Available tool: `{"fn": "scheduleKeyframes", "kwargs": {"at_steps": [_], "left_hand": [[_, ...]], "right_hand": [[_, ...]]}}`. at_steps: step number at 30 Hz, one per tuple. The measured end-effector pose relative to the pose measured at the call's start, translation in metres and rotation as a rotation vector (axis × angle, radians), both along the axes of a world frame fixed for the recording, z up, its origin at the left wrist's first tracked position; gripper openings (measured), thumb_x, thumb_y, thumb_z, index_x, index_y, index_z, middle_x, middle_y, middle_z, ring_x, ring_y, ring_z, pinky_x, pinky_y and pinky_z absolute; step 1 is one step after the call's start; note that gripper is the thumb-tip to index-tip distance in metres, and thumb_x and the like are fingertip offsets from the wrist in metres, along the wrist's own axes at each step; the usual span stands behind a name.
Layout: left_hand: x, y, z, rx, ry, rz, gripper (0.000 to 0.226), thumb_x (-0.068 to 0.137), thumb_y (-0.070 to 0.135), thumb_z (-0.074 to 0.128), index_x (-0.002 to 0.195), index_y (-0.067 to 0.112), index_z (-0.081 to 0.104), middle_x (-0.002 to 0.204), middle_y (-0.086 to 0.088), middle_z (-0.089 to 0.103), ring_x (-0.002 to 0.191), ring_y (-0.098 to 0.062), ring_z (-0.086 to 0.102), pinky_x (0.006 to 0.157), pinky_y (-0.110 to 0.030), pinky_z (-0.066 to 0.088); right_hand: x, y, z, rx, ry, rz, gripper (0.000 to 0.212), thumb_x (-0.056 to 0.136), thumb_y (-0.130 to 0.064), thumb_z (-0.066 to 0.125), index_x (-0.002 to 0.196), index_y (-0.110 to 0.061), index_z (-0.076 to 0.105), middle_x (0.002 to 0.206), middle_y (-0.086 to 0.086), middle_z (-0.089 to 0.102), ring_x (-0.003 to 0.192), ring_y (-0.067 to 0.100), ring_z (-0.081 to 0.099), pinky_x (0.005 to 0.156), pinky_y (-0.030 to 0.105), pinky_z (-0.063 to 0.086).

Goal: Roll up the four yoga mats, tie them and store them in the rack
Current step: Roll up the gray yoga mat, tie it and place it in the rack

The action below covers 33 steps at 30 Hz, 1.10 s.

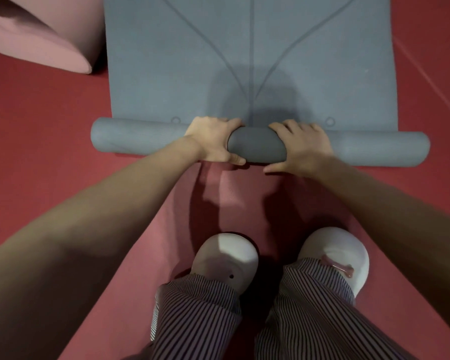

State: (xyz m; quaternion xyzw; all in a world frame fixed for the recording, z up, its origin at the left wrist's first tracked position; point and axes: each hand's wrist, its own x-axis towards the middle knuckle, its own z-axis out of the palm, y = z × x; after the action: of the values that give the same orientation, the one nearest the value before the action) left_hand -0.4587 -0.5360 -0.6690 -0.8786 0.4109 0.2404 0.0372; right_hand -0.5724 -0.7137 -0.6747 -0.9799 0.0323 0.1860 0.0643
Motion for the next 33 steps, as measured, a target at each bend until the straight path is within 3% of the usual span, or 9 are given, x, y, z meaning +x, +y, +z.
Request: {"fn": "scheduleKeyframes", "kwargs": {"at_steps": [5, 10, 14, 17, 20, 24, 28, 31, 33], "left_hand": [[0.008, -0.007, 0.01, 0.049, 0.094, 0.032, 0.074, 0.066, 0.069, 0.068, 0.127, 0.033, 0.047, 0.116, 0.001, 0.064, 0.107, -0.026, 0.06, 0.079, -0.031, 0.04], [0.002, -0.005, 0.008, 0.141, 0.485, 0.085, 0.07, 0.065, 0.063, 0.075, 0.124, 0.031, 0.054, 0.113, 0.006, 0.064, 0.106, -0.021, 0.059, 0.094, -0.036, 0.045], [-0.011, 0.005, 0.007, 0.108, 0.425, 0.058, 0.076, 0.067, 0.067, 0.069, 0.133, 0.037, 0.045, 0.121, 0.008, 0.061, 0.113, -0.02, 0.056, 0.096, -0.036, 0.042], [-0.028, 0.023, 0.002, -0.143, 0.127, -0.058, 0.091, 0.061, 0.079, 0.05, 0.14, 0.036, 0.039, 0.132, 0.004, 0.052, 0.119, -0.021, 0.049, 0.099, -0.037, 0.037], [-0.052, 0.036, -0.011, -0.304, -0.103, -0.116, 0.102, 0.057, 0.078, 0.063, 0.14, 0.022, 0.045, 0.126, -0.006, 0.054, 0.108, -0.031, 0.053, 0.092, -0.039, 0.04], [-0.053, 0.021, -0.006, -0.12, -0.054, -0.061, 0.097, 0.063, 0.069, 0.071, 0.143, 0.027, 0.037, 0.134, -0.002, 0.047, 0.111, -0.031, 0.047, 0.093, -0.038, 0.038], [-0.033, 0.011, 0.001, -0.059, 0.049, -0.043, 0.09, 0.065, 0.072, 0.067, 0.14, 0.035, 0.034, 0.133, 0.005, 0.046, 0.117, -0.026, 0.048, 0.09, -0.036, 0.041], [-0.02, 0.003, 0.004, -0.011, 0.142, -0.028, 0.083, 0.067, 0.07, 0.067, 0.136, 0.037, 0.036, 0.13, 0.006, 0.049, 0.118, -0.024, 0.05, 0.087, -0.035, 0.04], [-0.01, -0.003, 0.005, 0.003, 0.201, -0.013, 0.077, 0.067, 0.069, 0.067, 0.132, 0.037, 0.039, 0.127, 0.007, 0.051, 0.117, -0.022, 0.052, 0.085, -0.033, 0.039]], "right_hand": [[0.012, -0.002, 0.006, 0.042, 0.001, 0.006, 0.085, 0.063, -0.067, 0.07, 0.13, -0.022, 0.043, 0.121, 0.004, 0.058, 0.108, 0.027, 0.056, 0.089, 0.034, 0.034], [0.005, -0.004, 0.013, 0.129, 0.262, 0.037, 0.075, 0.064, -0.069, 0.068, 0.122, -0.027, 0.046, 0.113, 0.002, 0.064, 0.103, 0.025, 0.058, 0.074, 0.029, 0.036], [-0.003, 0.0, 0.009, 0.143, 0.248, 0.036, 0.075, 0.063, -0.069, 0.068, 0.122, -0.029, 0.045, 0.113, -0.001, 0.064, 0.103, 0.023, 0.059, 0.076, 0.029, 0.037], [-0.001, -0.002, 0.01, 0.157, 0.271, 0.019, 0.076, 0.064, -0.069, 0.068, 0.125, -0.029, 0.045, 0.114, 0.0, 0.064, 0.103, 0.023, 0.059, 0.077, 0.029, 0.037], [0.001, -0.004, 0.012, 0.211, 0.328, -0.007, 0.078, 0.064, -0.067, 0.07, 0.126, -0.028, 0.044, 0.116, 0.0, 0.063, 0.104, 0.023, 0.058, 0.079, 0.03, 0.039], [-0.008, 0.0, 0.009, 0.197, 0.235, -0.007, 0.084, 0.063, -0.068, 0.07, 0.131, -0.028, 0.041, 0.126, -0.004, 0.054, 0.113, 0.018, 0.053, 0.089, 0.032, 0.035], [-0.011, -0.005, 0.008, 0.195, 0.043, 0.012, 0.092, 0.067, -0.059, 0.073, 0.14, -0.018, 0.034, 0.142, 0.006, 0.033, 0.134, 0.021, 0.027, 0.106, 0.033, 0.014], [-0.014, -0.003, 0.007, 0.158, -0.105, 0.142, 0.075, 0.074, -0.058, 0.064, 0.127, -0.006, 0.052, 0.125, 0.014, 0.051, 0.114, 0.031, 0.05, 0.095, 0.036, 0.025], [-0.016, -0.001, 0.005, 0.141, -0.158, 0.147, 0.083, 0.069, -0.063, 0.064, 0.124, -0.002, 0.055, 0.119, 0.016, 0.057, 0.103, 0.034, 0.057, 0.09, 0.039, 0.032]]}}
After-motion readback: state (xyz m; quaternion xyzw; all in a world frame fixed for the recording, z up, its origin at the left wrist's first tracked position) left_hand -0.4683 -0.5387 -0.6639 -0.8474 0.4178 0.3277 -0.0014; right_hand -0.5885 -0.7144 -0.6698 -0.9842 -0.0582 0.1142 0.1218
